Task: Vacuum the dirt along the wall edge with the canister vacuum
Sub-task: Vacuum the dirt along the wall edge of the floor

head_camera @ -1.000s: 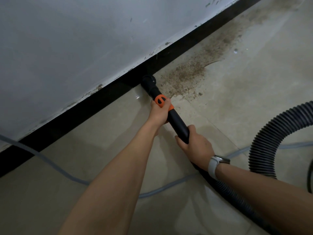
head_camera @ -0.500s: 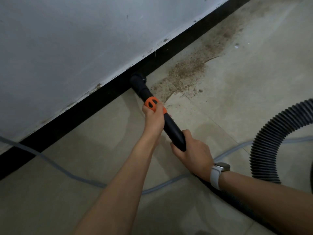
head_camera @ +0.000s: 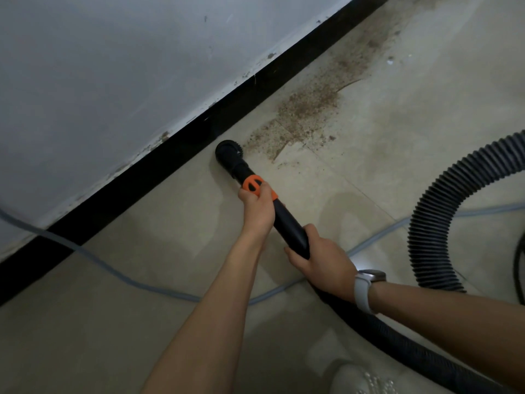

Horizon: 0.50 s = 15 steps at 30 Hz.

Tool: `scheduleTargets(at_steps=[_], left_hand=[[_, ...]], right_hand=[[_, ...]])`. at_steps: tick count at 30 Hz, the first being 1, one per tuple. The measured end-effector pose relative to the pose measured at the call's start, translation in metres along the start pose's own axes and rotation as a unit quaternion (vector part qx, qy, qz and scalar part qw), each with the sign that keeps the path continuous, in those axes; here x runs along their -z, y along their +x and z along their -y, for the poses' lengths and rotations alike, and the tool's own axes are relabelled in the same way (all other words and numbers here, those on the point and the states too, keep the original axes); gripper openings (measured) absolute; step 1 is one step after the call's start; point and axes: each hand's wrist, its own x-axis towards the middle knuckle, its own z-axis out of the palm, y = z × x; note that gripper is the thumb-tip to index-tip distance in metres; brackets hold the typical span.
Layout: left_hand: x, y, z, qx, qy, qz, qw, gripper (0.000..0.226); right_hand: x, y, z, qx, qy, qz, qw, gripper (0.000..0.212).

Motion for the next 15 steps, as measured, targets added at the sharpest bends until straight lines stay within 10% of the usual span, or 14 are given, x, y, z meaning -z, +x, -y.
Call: scheduleTargets(at_steps=[15], left_hand=[[-0.071,0.035,-0.043,0.026,0.073,0.118,0.99,0.055]], right_hand=[[0.028,0.034,-0.02,-0.092,0.053,-0.101,0.989,0.033]])
